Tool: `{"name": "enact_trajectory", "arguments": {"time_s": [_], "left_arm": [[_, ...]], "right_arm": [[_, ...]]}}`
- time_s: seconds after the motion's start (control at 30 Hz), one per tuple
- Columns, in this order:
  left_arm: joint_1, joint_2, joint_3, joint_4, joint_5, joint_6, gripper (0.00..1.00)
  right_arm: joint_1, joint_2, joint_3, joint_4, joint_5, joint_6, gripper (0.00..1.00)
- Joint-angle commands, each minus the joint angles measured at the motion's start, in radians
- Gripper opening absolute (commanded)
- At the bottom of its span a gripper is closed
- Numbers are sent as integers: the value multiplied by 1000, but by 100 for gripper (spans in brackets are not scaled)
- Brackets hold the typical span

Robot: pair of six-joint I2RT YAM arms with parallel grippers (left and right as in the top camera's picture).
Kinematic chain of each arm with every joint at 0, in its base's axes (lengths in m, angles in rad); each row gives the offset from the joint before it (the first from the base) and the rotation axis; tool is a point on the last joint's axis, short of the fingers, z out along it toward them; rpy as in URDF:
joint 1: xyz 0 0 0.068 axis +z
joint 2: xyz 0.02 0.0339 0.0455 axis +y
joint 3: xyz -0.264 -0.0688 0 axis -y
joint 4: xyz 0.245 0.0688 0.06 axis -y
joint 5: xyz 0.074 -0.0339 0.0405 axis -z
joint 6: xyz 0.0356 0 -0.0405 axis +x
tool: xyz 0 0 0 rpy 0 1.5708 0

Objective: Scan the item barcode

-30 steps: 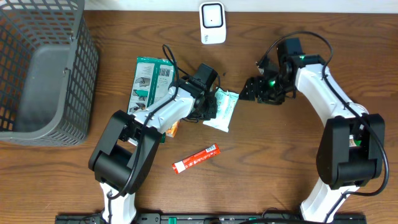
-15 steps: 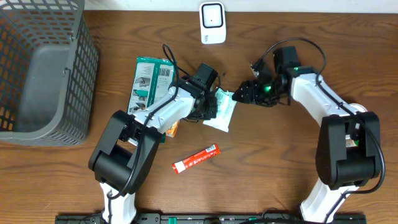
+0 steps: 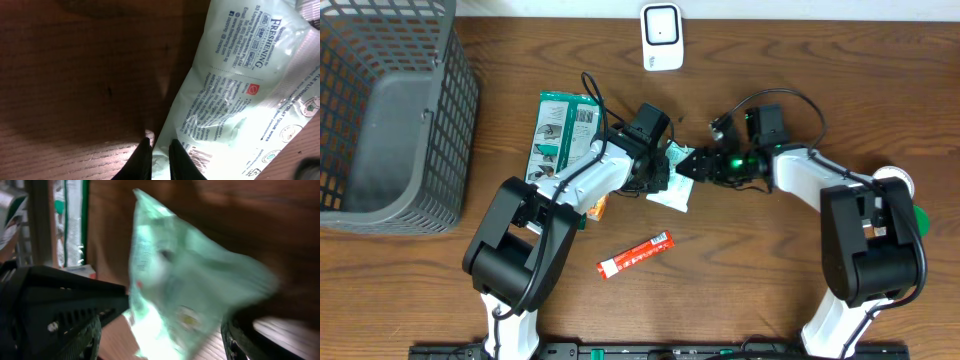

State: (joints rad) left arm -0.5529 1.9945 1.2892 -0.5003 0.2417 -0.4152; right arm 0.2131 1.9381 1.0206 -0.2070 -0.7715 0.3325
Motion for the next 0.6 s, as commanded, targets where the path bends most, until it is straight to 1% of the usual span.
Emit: {"name": "enact_trajectory", "arguments": {"time_s": [0.0,0.07,0.17,0.23,0.5,0.57], "left_arm": [[-5,26,-21,-6,1,1,12],[-5,26,-21,-6,1,1,12],[-5,26,-21,-6,1,2,12],[-5,26,-21,-6,1,2,12],[-5,26,-21,-6,1,2,12],[-5,26,-21,-10,1,2,9]], "right_arm": [[53,-13,-30,37,-19,50,69],[74,-13,-34,60,-19,50,66],[95,-13,-34,77,-15,57,56],[96,-13,-34,77,-15,57,51],[90,-14,-34,77,-15,56,47],[82,-13,-34,77,-15,56,47]]}}
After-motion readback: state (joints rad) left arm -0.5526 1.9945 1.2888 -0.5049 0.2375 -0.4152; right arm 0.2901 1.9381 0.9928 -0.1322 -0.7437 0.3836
